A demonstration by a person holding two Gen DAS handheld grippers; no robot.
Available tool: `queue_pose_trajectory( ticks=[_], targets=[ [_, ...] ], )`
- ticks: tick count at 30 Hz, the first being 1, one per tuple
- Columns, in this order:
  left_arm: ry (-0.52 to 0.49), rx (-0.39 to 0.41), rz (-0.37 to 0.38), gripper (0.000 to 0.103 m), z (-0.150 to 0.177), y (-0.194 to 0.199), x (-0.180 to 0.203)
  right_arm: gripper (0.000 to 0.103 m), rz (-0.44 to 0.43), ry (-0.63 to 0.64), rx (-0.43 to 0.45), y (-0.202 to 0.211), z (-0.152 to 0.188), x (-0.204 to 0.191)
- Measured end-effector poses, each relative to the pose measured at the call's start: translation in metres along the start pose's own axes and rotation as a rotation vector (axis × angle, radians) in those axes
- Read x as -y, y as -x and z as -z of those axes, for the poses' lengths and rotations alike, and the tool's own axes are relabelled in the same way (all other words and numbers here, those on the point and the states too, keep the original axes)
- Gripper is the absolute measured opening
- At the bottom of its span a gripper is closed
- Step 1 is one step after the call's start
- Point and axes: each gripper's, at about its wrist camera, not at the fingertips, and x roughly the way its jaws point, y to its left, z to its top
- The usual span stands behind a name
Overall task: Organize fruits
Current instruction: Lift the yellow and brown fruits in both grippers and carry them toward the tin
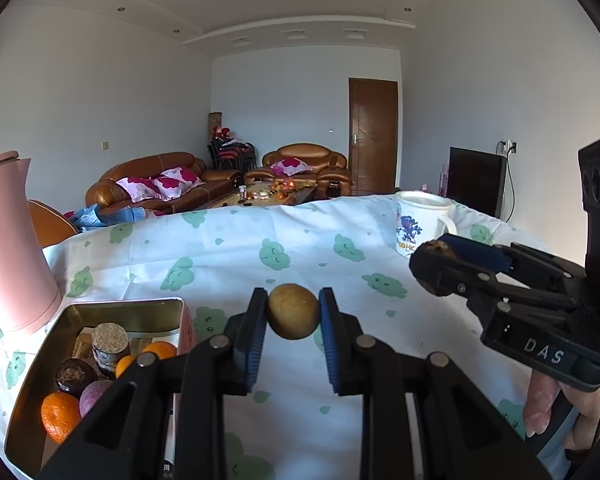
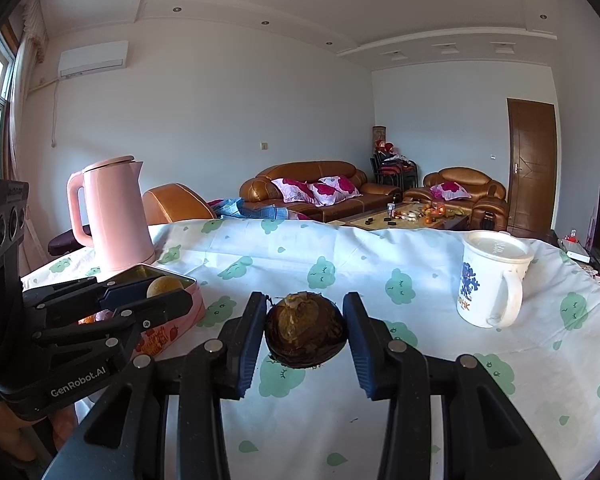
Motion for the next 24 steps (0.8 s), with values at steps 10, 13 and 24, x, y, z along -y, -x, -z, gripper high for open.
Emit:
queue_pose_trajectory(
  ticks=[10,13,24],
  targets=[
    [0.031,-0.018,-0.002,0.027,0.003,0.002,-0.008,0.042,-0.009,0.008,-0.007,0.001,0.0,-0.008],
    [0.036,-0.023,-0.005,0.027,0.005,0.006,-0.011,0.042,-0.021,0.011,-0.013,0.0,0.0,-0.013],
    [0.055,-0.037,-0.026,0.027,0.01,0.021,-0.031,0.042,-0.085,0.038,-0.028,-0.006,-0.001,-0.046]
  ],
)
